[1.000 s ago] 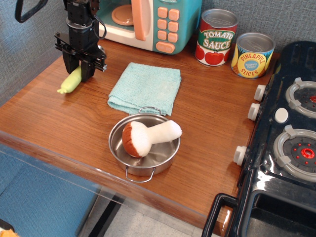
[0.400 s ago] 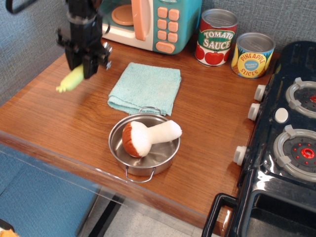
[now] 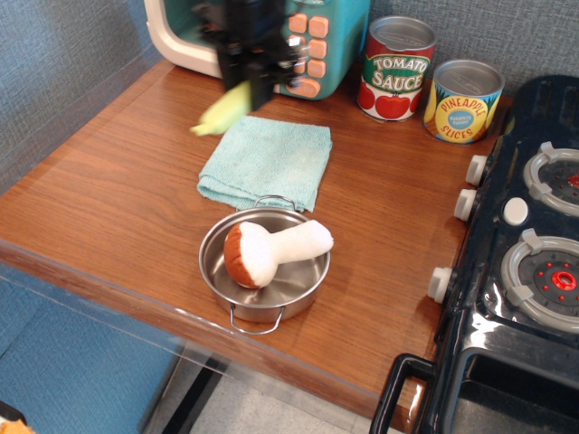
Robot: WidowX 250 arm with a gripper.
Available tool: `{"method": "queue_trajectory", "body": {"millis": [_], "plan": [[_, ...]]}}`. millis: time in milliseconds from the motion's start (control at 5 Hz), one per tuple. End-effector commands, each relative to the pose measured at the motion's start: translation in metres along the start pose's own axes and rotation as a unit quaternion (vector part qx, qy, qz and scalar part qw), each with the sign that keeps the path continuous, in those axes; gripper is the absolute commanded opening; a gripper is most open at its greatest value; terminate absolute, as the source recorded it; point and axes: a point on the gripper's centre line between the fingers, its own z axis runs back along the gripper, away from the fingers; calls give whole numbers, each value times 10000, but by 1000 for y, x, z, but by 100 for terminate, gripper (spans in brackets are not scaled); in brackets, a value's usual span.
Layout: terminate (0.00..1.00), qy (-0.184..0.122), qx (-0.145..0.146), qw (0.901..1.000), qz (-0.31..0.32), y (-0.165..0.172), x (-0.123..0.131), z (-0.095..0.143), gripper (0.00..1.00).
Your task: Pick up the spoon and put it on the right of the napkin.
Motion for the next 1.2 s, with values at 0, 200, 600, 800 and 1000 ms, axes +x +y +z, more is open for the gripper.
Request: {"method": "queue_trajectory", "body": {"millis": [0,200,600,800,1000], "plan": [[0,-185,137,9996,-171,-88,25,9,0],[0,124,11,9999,92,-140,33,-11,0],[0,612,-284,9957,641,-169,38,-44,0],[0,548,-119,9957,733,-164,31,-40,0],[0,389,5,9960,810,-151,28,-32,0]]}}
